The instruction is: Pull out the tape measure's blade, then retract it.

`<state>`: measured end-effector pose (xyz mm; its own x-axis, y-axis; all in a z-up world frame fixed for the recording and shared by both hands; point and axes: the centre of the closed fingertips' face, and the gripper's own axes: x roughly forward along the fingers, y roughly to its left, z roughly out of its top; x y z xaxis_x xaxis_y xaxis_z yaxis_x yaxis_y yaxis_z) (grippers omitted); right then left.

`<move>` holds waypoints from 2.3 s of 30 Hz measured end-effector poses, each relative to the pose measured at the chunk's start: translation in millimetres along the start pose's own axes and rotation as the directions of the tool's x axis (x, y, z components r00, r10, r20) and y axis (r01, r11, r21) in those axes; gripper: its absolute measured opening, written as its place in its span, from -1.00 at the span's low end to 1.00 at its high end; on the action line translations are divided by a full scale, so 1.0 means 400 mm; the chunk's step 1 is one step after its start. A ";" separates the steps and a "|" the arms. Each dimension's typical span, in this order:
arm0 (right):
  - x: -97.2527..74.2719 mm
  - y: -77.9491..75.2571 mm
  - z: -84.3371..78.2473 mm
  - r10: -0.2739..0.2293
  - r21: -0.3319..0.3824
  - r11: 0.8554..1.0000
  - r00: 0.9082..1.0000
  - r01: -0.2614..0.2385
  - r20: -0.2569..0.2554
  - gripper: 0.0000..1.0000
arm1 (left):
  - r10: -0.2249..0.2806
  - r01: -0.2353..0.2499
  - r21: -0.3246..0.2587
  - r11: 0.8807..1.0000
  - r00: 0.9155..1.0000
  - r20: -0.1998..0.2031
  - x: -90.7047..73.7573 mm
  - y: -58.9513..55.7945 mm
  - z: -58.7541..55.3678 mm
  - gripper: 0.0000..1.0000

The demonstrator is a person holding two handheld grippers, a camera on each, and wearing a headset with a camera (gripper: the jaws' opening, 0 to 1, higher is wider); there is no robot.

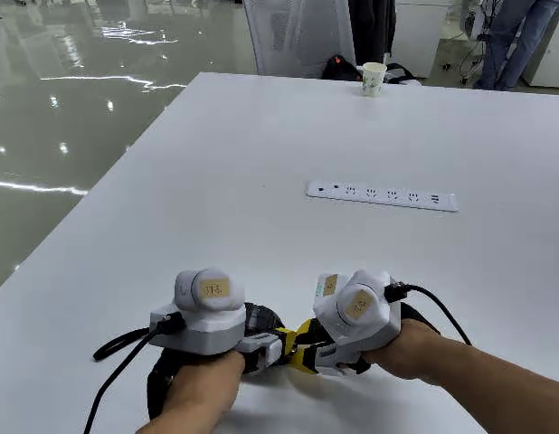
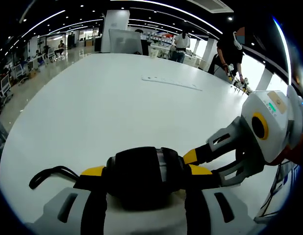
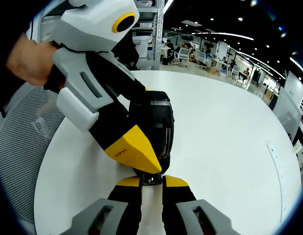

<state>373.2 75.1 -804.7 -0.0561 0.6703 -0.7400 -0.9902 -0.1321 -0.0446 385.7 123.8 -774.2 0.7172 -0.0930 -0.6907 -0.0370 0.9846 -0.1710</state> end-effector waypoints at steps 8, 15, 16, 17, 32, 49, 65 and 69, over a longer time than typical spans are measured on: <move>-0.009 -0.005 -0.006 -0.022 -0.006 1.000 1.000 0.022 -0.006 -0.71 | -0.006 0.006 0.000 1.000 1.000 -0.011 0.001 -0.001 -0.001 0.22; -0.026 -0.012 -0.017 -0.046 0.002 0.999 0.999 0.046 -0.006 -0.66 | -0.001 0.001 0.016 1.000 1.000 -0.008 0.002 -0.003 0.003 0.22; -0.027 -0.012 -0.018 -0.049 0.008 0.999 0.999 0.049 -0.004 -0.64 | 0.000 0.000 0.030 1.000 1.000 -0.008 0.001 -0.003 0.004 0.22; -0.029 -0.011 -0.018 -0.050 0.009 0.999 0.999 0.050 -0.002 -0.62 | 0.001 -0.001 0.040 0.999 1.000 -0.010 0.000 -0.005 0.006 0.22; -0.073 -0.004 -0.016 -0.101 0.062 0.993 0.994 0.099 0.033 -0.35 | 0.005 -0.004 0.089 0.996 1.000 -0.013 -0.037 0.015 0.017 0.33; -0.141 0.010 -0.038 -0.153 0.153 0.978 0.986 0.141 0.064 -0.10 | -0.037 0.038 0.156 0.987 0.999 -0.010 -0.080 0.028 0.021 0.47; -0.216 0.025 -0.069 -0.234 0.263 0.944 0.966 0.198 0.110 0.14 | -0.072 0.070 0.228 0.971 0.997 0.000 -0.126 0.052 0.002 0.64; -0.232 0.032 -0.089 -0.254 0.298 0.931 0.961 0.211 0.111 0.21 | -0.091 0.084 0.237 0.968 0.996 0.017 -0.138 0.047 0.000 0.74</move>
<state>370.2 -14.7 -760.3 0.1829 0.7587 -0.6253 -0.9717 0.2364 0.0026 345.4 147.3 -739.5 0.7291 -0.1795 -0.6605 0.1896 0.9802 -0.0571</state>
